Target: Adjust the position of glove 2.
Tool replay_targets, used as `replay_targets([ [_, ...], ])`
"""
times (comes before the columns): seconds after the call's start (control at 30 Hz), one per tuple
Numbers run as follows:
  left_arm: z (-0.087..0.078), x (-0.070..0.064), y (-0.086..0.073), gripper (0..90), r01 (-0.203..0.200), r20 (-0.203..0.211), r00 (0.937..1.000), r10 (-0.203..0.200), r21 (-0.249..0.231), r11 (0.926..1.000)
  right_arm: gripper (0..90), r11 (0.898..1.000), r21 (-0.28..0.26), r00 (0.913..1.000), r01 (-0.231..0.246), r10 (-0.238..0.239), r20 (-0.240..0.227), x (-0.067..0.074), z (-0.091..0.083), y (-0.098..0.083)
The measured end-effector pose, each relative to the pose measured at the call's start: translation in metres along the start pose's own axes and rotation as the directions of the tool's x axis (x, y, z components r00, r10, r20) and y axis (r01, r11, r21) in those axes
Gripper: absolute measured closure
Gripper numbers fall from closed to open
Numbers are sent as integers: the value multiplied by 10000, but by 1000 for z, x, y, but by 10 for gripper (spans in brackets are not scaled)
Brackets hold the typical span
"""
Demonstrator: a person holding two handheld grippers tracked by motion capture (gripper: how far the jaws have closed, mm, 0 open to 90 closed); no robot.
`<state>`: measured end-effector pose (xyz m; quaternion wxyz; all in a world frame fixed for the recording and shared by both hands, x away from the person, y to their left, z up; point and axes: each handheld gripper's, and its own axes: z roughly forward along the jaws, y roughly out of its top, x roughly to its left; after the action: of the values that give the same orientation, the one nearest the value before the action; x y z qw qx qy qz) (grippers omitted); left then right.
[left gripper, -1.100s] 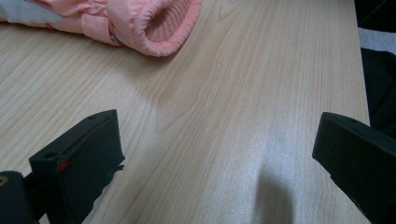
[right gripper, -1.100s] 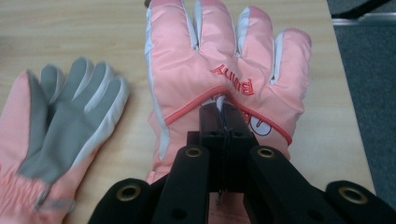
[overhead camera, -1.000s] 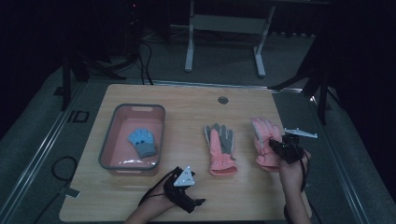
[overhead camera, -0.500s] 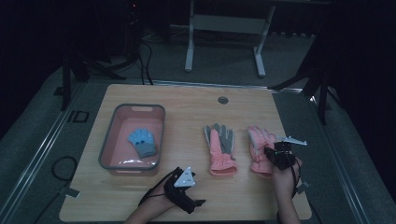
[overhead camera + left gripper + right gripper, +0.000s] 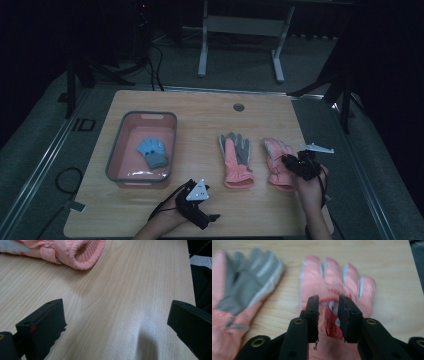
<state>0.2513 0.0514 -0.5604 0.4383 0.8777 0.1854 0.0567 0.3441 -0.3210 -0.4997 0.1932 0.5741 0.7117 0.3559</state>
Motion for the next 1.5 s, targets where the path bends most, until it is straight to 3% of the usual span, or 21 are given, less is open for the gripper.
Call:
replay_targets([
  [0.07, 0, 0, 0, 16, -29, -10, 10000, 29, 7, 10000, 639, 9973, -204, 9963, 698, -708, -481, -6, -5, 6],
  [0.17, 0, 0, 0, 16, -47, -32, 10000, 47, 25, 10000, 620, 9859, -261, 9816, 1653, -1670, -923, -13, -8, 12],
  [0.3, 0, 0, 0, 16, -20, -24, 10000, 20, 34, 10000, 620, 9808, 90, 9726, 1947, -1919, -1317, -22, -5, 11],
  [0.4, 0, 1, 0, 16, -9, -24, 10000, 9, 33, 10000, 621, 9865, 180, 9690, 1628, -1565, -1913, -25, -1, 4],
  [0.47, 0, 0, 0, 16, 2, -25, 10000, -2, 4, 10000, 613, 9902, 271, 9741, 1370, -1297, -1852, -25, 2, -3],
  [0.6, 0, 0, 0, 16, -10, -28, 10000, 10, 2, 10000, 587, 9881, 517, 9787, 1447, -1353, -1544, -24, 13, -15],
  [0.7, 0, 0, 0, 16, -15, -28, 10000, 15, 22, 10000, 627, 9852, 643, 9784, 1590, -1485, -1440, -23, 18, -19],
  [0.83, 0, 0, 0, 16, -37, -19, 10000, 38, 36, 10000, 758, 9824, 689, 9777, 1736, -1635, -1316, -21, 23, -21],
  [0.9, 0, 0, 0, 16, -28, -7, 10000, 28, 25, 10000, 839, 9847, 414, 9809, 1693, -1642, -1047, -18, 23, -23],
  [1.0, 0, 1, 0, 16, -5, 0, 10000, 5, 9, 10000, 882, 9886, 98, 9864, 1500, -1490, -699, -13, 21, -26],
  [1.17, 0, 1, 0, 16, 11, -8, 10000, -11, 6, 10000, 894, 9923, -108, 9922, 1237, -1238, -140, -6, 9, -16],
  [1.5, 0, 1, 0, 16, -16, -21, 10000, 16, 45, 10000, 894, 9905, -1064, 9961, 867, -843, 267, 17, -35, 28],
])
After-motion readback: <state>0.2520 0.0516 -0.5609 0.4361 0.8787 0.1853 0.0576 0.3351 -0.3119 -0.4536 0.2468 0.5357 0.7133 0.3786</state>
